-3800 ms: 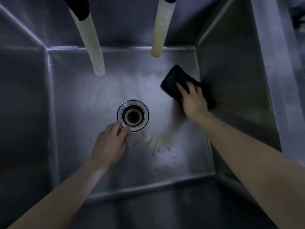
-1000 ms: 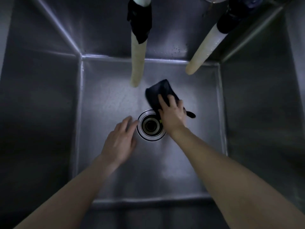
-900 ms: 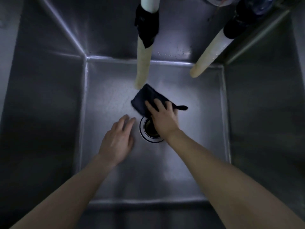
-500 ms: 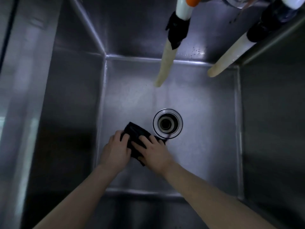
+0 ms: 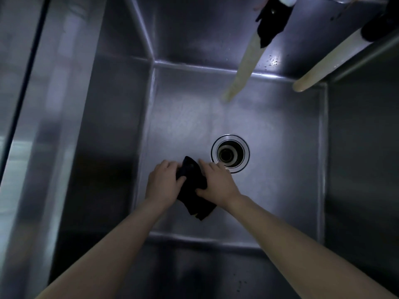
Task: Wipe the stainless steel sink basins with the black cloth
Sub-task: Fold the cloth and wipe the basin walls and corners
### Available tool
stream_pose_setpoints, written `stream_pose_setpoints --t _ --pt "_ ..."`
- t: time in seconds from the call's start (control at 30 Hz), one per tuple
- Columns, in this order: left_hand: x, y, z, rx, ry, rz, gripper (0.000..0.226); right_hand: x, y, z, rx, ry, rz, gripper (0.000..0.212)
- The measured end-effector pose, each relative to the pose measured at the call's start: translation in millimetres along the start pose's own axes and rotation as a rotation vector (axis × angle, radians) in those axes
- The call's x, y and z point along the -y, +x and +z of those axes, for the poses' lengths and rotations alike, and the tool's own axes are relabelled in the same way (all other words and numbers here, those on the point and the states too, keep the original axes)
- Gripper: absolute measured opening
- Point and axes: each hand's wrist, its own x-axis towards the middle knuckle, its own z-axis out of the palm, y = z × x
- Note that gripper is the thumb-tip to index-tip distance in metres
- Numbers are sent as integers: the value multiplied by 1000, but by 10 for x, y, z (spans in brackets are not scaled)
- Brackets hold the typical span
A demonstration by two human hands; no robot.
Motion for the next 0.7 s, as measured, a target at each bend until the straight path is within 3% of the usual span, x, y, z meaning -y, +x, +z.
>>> stream_pose_setpoints --t 0.13,0.27,0.4,0.53,0.7 --pt "-80 -146 -171 0 -111 100 19 131 -14 -34 -47 178 18 68" --pt "-174 -394 -426 73 -210 59 18 292 -158 -184 1 254 -12 35" --pt "-333 -620 -743 4 -274 53 18 488 -462 -427 -70 321 -72 33" --pt "-475 -874 -1158 -99 -315 173 28 767 -740 -697 -175 360 -82 29" --pt "-494 -1235 -1810 -302 -341 296 23 1251 -1098 -1059 -284 277 -134 38"
